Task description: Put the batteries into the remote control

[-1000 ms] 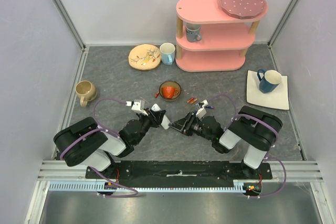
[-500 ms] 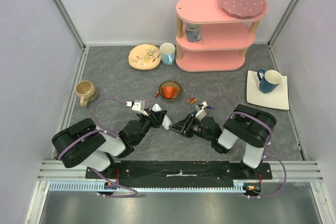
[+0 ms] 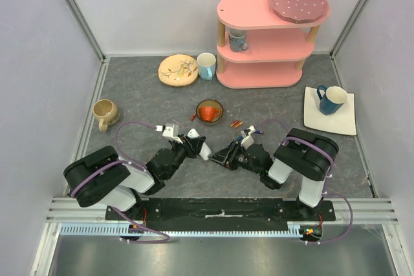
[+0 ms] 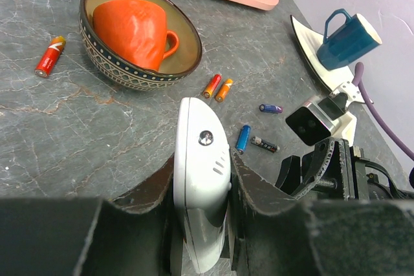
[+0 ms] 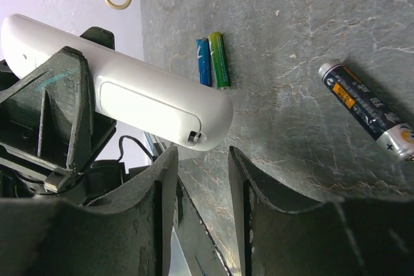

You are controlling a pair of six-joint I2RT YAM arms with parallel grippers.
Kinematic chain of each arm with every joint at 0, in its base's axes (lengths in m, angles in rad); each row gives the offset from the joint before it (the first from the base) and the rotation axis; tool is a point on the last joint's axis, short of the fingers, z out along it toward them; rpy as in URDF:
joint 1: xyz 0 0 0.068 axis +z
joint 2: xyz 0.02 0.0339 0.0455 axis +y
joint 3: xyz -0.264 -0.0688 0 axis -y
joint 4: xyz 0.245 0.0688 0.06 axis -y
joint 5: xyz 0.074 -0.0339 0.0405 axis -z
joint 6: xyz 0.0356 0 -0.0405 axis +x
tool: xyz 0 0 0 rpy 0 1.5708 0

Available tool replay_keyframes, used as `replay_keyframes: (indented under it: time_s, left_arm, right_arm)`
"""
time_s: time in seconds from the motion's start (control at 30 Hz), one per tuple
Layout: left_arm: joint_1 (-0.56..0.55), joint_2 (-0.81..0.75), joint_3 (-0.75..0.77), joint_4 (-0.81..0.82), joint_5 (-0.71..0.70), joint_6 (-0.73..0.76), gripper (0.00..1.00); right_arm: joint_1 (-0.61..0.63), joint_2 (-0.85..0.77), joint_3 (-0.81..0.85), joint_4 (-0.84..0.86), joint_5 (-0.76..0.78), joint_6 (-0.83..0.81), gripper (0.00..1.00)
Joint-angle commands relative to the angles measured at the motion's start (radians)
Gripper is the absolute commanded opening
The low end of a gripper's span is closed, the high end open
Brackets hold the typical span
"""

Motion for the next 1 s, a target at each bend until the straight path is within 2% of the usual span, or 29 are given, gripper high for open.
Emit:
replay_keyframes:
  time_s: [0.0,0.37,0.77,0.97]
  left_arm:
    - [-0.006,-0.009,-0.001,0.265,-0.007,0.011,0.02]
    - [-0.008,-0.007,0.000,0.245,0.004,0.005,0.02]
    - [-0.014,-0.004,0.002,0.243,0.008,-0.004,0.02]
    - [-0.016,-0.004,0.000,0.243,0.010,-0.010,0.02]
  right_arm:
    - [-0.005,-0.016,0.008,0.187,-0.003,-0.013,0.45]
    - [-0.003,-0.010,0.023,0.212,-0.010,-0.013,0.40]
    - [-0.006,-0.002,0.029,0.224,-0.006,-0.015,0.40]
    - [-0.017,0.006,0.025,0.261,0.001,-0.004,0.37]
